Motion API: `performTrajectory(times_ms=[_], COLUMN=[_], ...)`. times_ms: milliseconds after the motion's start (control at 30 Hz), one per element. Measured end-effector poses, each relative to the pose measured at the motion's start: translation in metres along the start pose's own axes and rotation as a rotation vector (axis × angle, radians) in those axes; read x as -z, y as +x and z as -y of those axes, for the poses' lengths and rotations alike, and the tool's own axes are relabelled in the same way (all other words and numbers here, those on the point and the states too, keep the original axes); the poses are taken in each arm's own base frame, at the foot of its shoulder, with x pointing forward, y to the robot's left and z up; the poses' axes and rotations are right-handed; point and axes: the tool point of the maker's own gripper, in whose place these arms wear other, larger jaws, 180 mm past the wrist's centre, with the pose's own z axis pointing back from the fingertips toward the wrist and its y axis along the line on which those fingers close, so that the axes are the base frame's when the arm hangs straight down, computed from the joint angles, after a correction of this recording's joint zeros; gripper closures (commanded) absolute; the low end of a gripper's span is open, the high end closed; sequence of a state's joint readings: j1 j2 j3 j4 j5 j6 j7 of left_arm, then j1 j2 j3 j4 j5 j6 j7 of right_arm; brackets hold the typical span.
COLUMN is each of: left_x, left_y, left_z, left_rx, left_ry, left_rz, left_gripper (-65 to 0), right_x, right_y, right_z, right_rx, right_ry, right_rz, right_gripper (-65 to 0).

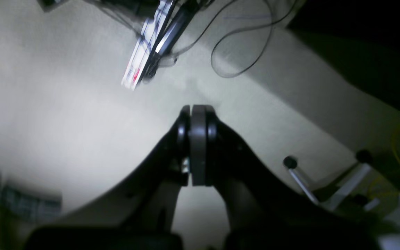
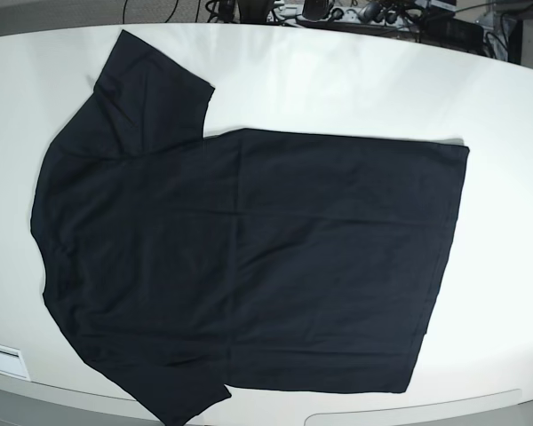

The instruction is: Fold the T-shirt properly

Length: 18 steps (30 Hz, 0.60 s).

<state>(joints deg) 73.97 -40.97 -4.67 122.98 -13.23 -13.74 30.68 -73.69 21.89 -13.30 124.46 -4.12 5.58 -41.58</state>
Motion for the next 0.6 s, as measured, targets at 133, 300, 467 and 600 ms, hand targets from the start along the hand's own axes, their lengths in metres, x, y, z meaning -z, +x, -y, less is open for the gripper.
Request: performTrajectory(times_ms=[133, 300, 467, 600], left_x=[-0.011, -0.025, -0.024, -0.031], left_y=[0.023, 0.057, 0.078, 0.111], left_z=[-0.014, -0.026, -0.04, -0.07], left_rx=[0.03, 0.088, 0.208, 0.325], left_ry=[0.048, 0.092, 0.106, 0.207], left_rz=[0.057, 0.155, 0.196, 0.279], left_gripper=[0.0, 0.0, 0.0, 0.0], right_x=[-0.014, -0.036, -0.038, -0.038], right_y=[0.026, 0.059, 0.063, 0.103], right_z=[0.007, 0.039, 0.043, 0.071], right_rx=[0.026, -0.037, -0.118, -0.136], right_ry=[-0.035, -0.201, -0.239, -0.334], right_rz=[0.083, 0.198, 0.211, 0.319], right_gripper=[0.0, 0.0, 0.0, 0.0])
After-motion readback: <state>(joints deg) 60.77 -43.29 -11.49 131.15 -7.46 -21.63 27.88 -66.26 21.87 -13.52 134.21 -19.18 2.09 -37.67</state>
